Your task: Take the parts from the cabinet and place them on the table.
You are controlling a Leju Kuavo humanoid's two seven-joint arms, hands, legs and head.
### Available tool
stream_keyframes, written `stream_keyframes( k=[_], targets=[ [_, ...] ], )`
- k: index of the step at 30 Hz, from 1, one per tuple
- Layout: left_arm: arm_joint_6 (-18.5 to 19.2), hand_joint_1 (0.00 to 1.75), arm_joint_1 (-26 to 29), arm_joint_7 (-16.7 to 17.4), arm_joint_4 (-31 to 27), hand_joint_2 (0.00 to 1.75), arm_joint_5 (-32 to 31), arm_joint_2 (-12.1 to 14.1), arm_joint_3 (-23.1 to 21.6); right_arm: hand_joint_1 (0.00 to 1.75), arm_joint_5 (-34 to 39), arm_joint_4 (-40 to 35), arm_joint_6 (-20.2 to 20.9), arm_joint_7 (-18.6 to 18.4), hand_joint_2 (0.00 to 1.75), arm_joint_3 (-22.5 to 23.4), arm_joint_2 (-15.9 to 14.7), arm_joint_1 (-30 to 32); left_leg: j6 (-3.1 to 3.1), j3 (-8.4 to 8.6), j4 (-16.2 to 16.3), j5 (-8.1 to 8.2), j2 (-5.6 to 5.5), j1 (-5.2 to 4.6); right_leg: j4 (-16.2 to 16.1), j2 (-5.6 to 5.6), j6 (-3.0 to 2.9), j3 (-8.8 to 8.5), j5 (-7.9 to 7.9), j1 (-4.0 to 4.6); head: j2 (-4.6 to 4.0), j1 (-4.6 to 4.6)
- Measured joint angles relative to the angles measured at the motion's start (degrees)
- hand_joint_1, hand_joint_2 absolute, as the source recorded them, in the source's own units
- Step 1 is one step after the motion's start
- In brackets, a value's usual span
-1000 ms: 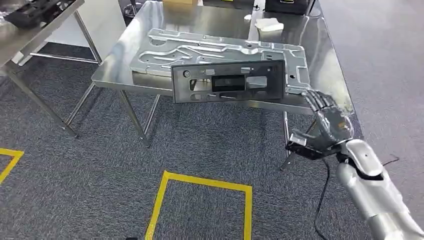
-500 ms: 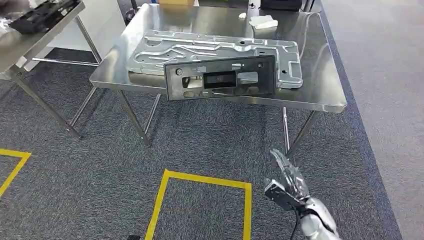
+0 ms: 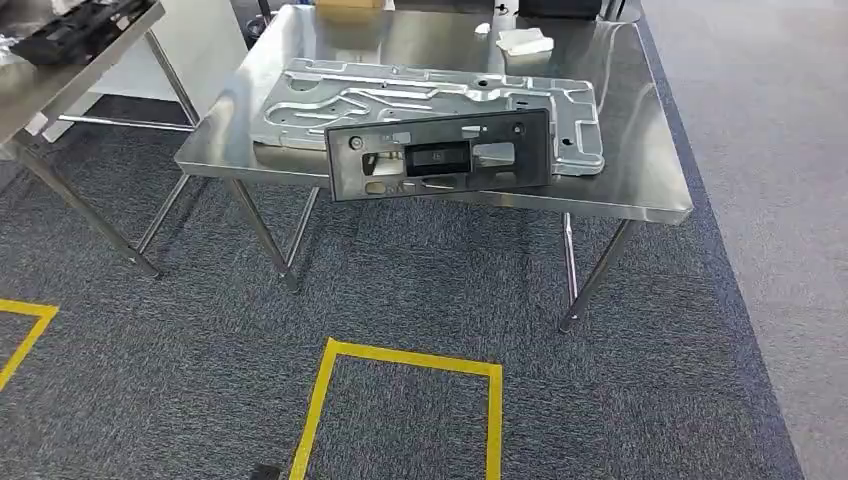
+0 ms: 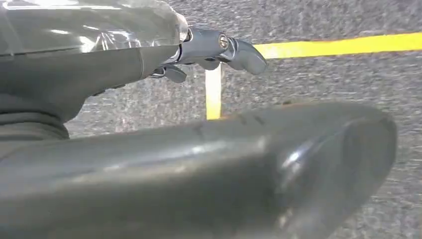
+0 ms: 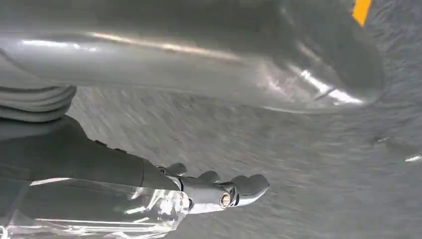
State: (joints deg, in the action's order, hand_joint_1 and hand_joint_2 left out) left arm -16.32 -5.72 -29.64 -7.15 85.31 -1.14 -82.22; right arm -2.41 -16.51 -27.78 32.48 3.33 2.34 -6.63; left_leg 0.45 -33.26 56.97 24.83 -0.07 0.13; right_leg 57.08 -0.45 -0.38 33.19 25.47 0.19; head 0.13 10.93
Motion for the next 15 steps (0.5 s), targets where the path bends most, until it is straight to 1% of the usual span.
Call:
stream_keyframes(
  k=[3,7,9,11,12,13,14,15],
  targets=[
    [-0.53,0.0,0.0,0.81,0.0,0.0,0.02,0.02,-0.85,0.0,0.81,1.36,0.07,0.42,0.0,3.31,0.09,0.74,0.02,-0.01,0.02,0.0,0.0,-0.06,0.0,0.0,0.02,-0.01,-0.01,-0.06,0.0,0.0],
    [-0.68,0.0,-0.08,1.18,0.0,0.0,0.09,0.09,-0.94,0.0,1.71,2.1,1.79,0.85,0.0,6.26,0.09,1.01,0.06,0.0,0.05,-0.01,0.02,-0.08,-0.01,0.04,0.1,-0.01,-0.07,-0.09,0.0,0.0],
    [-0.68,0.0,-0.09,1.18,0.0,0.0,0.09,0.09,-1.01,0.0,1.82,2.34,2.62,0.94,0.0,7.22,0.09,1.02,0.09,0.01,0.05,-0.04,0.03,-0.08,-0.01,0.07,0.12,-0.02,-0.09,-0.09,-0.02,0.0],
    [-0.57,0.0,-0.1,1.27,0.0,0.0,0.07,0.07,-1.12,0.0,0.99,2.61,2.62,0.5,0.0,7.44,0.09,1.04,0.11,-0.01,0.08,-0.05,0.03,-0.09,-0.02,0.07,0.16,-0.02,-0.13,-0.1,-0.02,0.0],
    [-0.48,0.0,-0.09,1.38,0.0,0.0,0.07,0.07,-1.18,0.0,0.25,2.74,2.43,0.35,0.0,7.44,0.11,1.04,0.35,-0.36,0.27,0.01,0.02,-0.18,-0.64,-0.04,0.5,-0.19,-0.53,-0.51,0.0,0.0],
    [-0.48,0.0,-0.07,1.45,0.0,0.0,0.07,0.04,-1.23,0.0,-0.28,2.8,2.17,0.33,0.0,7.44,0.13,1.05,1.32,0.28,-1.21,-0.57,-0.08,-0.25,-1.14,-0.26,0.93,-0.77,-0.79,-0.18,0.0,0.0],
    [-0.4,0.0,-0.05,1.62,-0.02,0.0,0.07,-0.26,-1.27,0.0,-0.61,2.8,1.88,0.33,0.0,7.44,0.07,1.15,1.59,1.73,-3.11,-1.71,0.03,0.77,-0.94,-0.26,0.88,-1.14,-0.35,-0.09,0.0,0.0],
    [-0.37,0.0,-0.18,1.75,-0.02,0.0,0.06,-0.31,-1.27,0.0,-0.78,2.85,1.75,0.33,0.0,7.44,0.04,1.21,1.83,2.21,-4.25,-2.32,-0.12,0.69,1.1,0.07,1.13,-0.31,1.94,-0.06,-0.02,-0.07]
  ],
)
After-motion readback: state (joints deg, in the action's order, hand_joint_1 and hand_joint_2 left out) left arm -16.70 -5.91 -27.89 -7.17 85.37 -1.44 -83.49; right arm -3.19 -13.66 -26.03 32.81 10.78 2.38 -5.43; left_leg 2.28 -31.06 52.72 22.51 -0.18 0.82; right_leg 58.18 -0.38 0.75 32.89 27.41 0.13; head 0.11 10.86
